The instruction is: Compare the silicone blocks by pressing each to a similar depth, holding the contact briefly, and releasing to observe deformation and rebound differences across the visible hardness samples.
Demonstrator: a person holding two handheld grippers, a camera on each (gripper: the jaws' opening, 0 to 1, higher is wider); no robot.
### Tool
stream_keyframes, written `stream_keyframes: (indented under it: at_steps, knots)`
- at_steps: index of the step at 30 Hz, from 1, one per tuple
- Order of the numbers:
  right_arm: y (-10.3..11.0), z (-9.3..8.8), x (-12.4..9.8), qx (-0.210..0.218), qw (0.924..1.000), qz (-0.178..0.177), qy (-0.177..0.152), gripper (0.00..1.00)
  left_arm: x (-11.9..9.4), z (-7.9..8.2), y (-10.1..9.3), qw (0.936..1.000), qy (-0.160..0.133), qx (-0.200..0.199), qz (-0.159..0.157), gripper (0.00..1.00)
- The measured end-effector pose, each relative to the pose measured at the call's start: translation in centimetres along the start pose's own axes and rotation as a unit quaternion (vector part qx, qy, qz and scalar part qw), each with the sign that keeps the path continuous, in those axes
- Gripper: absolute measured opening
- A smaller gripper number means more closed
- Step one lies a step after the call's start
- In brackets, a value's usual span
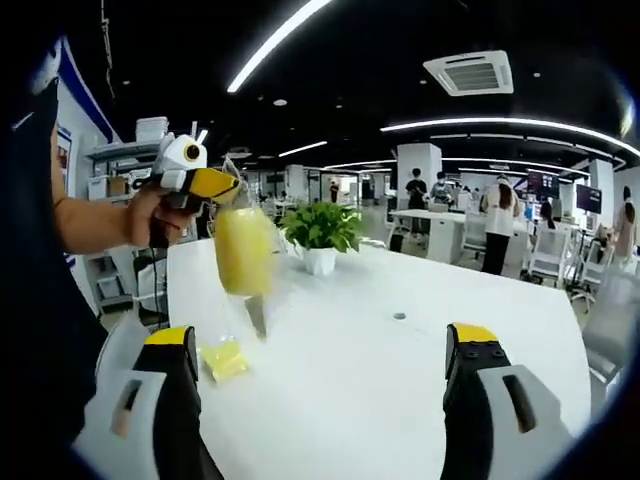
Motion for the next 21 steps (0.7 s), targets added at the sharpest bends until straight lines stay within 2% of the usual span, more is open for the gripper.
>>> stream_keyframes:
  at_steps: [2, 3, 8, 11, 15, 21]
  knots:
    - [0.0, -1.4, -0.5, 0.001, 0.9999, -0.010, 0.006, 0.96, 0.0, -0.4, 0.2, 0.9999, -0.002, -0.011, 0.002, 0.00]
    - [-0.1, -2.2, -0.9, 0.008, 0.9998, -0.016, 0.002, 0.96, 0.0, -0.6, 0.4, 0.9996, -0.004, -0.027, 0.003, 0.00]
    - [-0.5, -5.5, -2.2, 0.055, 0.9979, -0.033, -0.004, 0.96, 0.0, -1.7, 0.9, 0.9983, -0.009, -0.057, 0.006, 0.00]
    - [-0.7, -7.0, -2.9, 0.057, 0.9970, -0.052, 0.001, 0.96, -0.1, -2.3, 1.4, 0.9972, -0.011, -0.073, 0.011, 0.00]
    - [-0.9, -8.7, -3.7, 0.070, 0.9950, -0.071, 0.007, 0.96, -0.4, -3.4, 2.1, 0.9935, -0.021, -0.111, 0.015, 0.00]
    - [-0.5, -9.7, -4.2, 0.074, 0.9938, -0.081, 0.019, 0.96, -0.4, -5.1, 2.8, 0.9913, -0.013, -0.130, 0.017, 0.00]
Point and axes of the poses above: the point that each gripper's makers call its tool centre point, and the gripper's own axes: x roughly forward along the fingers, y roughly to its left, z roughly out of its top, the point moved 9 cm from there along -x, roughly backward along the fingers, and after that the axes turned 7 degrees about x, right-handed, at the moved point
